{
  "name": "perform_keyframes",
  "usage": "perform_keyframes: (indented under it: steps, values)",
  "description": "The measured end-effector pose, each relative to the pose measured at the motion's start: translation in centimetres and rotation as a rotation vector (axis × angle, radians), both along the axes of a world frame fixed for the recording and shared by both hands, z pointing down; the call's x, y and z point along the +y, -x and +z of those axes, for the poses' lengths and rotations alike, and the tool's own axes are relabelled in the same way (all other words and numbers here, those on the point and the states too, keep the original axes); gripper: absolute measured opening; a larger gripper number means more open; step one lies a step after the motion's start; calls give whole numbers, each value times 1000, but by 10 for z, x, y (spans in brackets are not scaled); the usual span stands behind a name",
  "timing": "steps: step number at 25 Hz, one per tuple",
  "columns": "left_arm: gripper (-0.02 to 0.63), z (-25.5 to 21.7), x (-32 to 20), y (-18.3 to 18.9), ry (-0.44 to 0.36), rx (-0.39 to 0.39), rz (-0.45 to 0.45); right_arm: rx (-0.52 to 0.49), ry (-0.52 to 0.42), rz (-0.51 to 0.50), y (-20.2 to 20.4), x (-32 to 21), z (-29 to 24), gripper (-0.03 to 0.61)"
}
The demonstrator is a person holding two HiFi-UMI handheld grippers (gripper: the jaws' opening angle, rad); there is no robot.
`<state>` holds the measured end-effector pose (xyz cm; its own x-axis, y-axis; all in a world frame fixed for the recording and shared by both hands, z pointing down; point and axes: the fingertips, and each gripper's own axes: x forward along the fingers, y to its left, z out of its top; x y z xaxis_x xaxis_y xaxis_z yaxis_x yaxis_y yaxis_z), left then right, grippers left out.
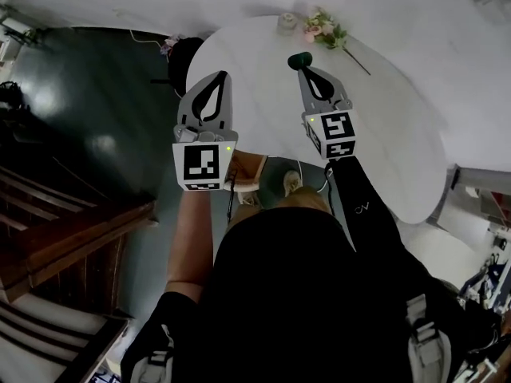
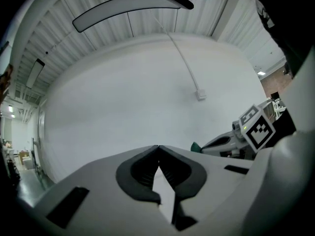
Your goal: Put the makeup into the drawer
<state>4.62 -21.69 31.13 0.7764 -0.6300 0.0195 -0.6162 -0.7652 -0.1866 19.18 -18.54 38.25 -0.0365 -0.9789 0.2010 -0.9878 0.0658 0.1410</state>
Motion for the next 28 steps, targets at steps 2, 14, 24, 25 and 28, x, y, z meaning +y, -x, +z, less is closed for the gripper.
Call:
perform_keyframes:
  steps: [2, 14, 24, 25, 28]
  values:
    - [9, -6, 2, -2, -21, 20, -18, -1, -97, 14, -5, 16, -27, 5]
    - [9, -10, 21, 3, -35, 7, -57, 24, -165, -60, 15, 40, -49, 5]
    - [9, -10, 26, 85, -37, -19, -283, -3, -182, -328, 103, 18, -53, 5]
    - [9, -10, 28, 96, -35, -20, -311, -7, -184, -357, 114, 17, -54, 5]
    - [9, -8, 35, 135, -23, -28, -398, -13, -185, -450, 151, 16, -57, 5]
